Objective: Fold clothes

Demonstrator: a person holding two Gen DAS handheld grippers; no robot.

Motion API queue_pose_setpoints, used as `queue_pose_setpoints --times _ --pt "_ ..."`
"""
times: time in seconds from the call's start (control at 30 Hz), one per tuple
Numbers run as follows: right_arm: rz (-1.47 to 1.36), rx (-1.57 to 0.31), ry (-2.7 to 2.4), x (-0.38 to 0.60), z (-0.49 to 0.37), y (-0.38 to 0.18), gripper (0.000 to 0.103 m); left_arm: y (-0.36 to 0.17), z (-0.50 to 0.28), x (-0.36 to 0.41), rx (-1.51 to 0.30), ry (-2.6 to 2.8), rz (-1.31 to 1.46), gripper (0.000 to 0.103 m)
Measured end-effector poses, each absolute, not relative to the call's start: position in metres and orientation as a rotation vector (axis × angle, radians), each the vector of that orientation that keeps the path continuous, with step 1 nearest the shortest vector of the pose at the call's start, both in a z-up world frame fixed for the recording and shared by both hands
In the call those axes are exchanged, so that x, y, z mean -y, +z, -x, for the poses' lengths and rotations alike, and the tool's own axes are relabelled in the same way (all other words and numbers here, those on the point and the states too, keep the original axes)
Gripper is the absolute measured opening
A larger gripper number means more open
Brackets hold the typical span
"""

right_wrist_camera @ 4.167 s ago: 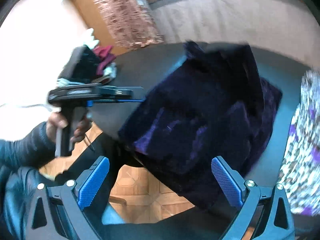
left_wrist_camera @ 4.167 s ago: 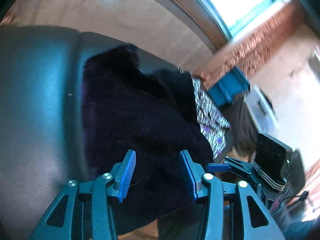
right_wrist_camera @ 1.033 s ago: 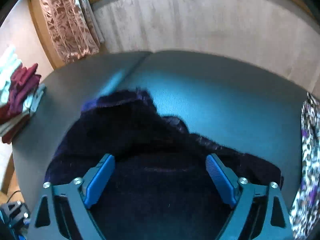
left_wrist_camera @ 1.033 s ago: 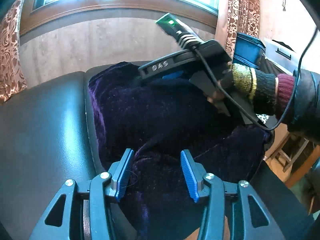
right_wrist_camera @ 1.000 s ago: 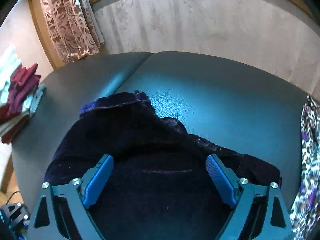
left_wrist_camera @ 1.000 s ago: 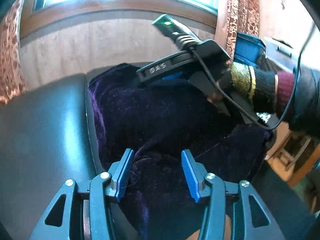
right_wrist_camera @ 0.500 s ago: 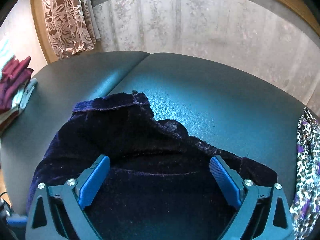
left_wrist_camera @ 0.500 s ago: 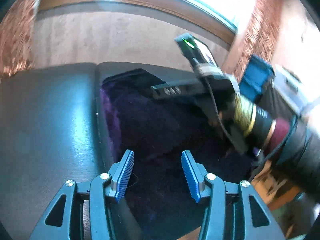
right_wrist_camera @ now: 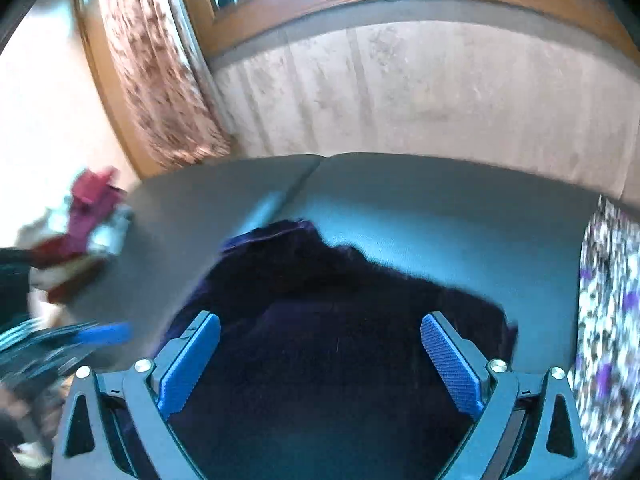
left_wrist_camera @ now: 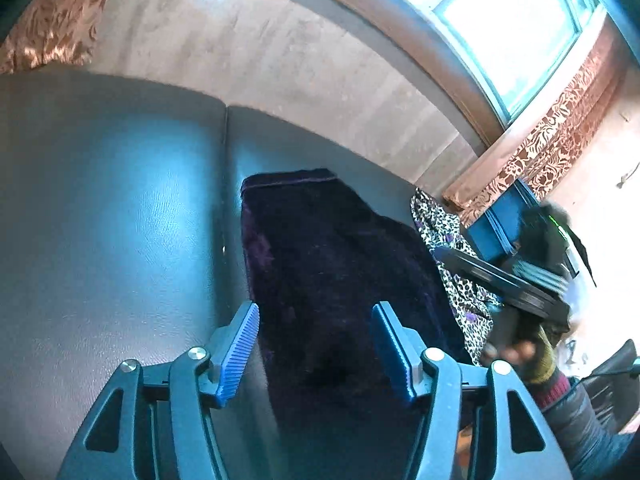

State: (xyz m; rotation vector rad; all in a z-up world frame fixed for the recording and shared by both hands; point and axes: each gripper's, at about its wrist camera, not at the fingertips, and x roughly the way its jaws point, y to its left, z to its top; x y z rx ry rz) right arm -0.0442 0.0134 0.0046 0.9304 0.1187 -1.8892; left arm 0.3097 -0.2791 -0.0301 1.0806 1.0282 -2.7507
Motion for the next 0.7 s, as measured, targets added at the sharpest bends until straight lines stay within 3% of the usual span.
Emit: queue_pose_setpoints --times 0.23,0.4,0.7 --pt "-1.161 0.194 -1.780 -0.106 0.053 -0.019 0.103 -0.052 -0.294 0.296 -1.284 -2.754 -1.100 0.064" --pt "-1.225 0.278 -1.802 -0.118 0.056 -0.049 0.103 -0.066 -0.271 0.286 -1.240 -2.784 -1.177 0.064" --pt "-1.152 0.203 -1.732 -0.084 0.058 -0.052 0.103 -0.068 -0.241 0.277 -1.242 -2.862 -1.143 0.066"
